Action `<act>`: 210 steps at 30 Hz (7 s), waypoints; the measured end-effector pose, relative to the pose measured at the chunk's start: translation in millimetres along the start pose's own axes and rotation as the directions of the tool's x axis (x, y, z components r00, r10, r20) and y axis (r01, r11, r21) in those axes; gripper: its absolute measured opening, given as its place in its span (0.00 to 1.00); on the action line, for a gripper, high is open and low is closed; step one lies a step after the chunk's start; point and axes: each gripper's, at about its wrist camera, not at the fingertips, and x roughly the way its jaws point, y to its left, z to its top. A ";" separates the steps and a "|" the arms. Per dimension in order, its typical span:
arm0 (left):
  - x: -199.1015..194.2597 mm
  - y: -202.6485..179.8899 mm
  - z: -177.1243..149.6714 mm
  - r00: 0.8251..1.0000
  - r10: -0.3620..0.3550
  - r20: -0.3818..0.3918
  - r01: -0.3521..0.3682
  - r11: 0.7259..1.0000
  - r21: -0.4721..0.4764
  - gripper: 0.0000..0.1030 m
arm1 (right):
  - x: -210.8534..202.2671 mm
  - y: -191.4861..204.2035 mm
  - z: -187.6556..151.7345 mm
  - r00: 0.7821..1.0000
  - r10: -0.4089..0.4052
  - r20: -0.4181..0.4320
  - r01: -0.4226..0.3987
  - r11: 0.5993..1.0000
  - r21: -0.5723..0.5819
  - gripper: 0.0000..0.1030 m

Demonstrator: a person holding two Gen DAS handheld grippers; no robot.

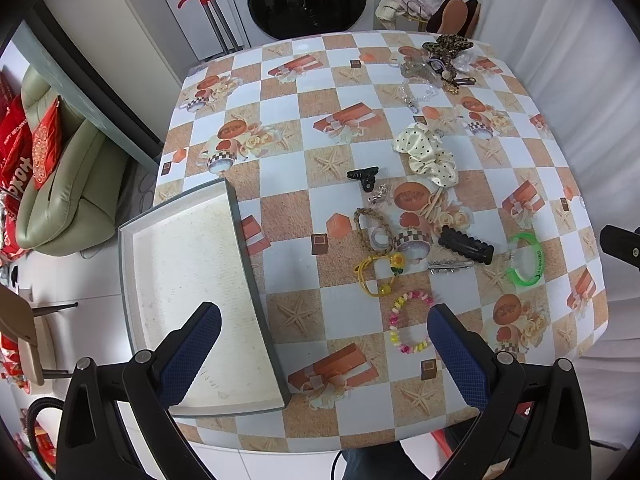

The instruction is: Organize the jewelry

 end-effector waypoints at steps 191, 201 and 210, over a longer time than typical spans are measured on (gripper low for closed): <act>129.3 17.6 16.0 0.996 -0.081 -0.036 0.079 0.995 -0.053 1.00 | 148.5 27.7 5.1 0.982 0.151 -0.112 -0.163 0.981 -0.106 0.77; 151.0 0.9 8.8 0.984 -0.150 -0.098 0.145 0.988 -0.061 0.91 | 147.9 52.1 -16.5 0.968 0.223 -0.113 -0.246 0.927 -0.284 0.68; 161.4 -12.4 10.6 0.977 -0.182 -0.111 0.181 0.983 -0.015 0.76 | 157.9 77.8 -28.3 0.958 0.260 -0.120 -0.286 0.853 -0.436 0.41</act>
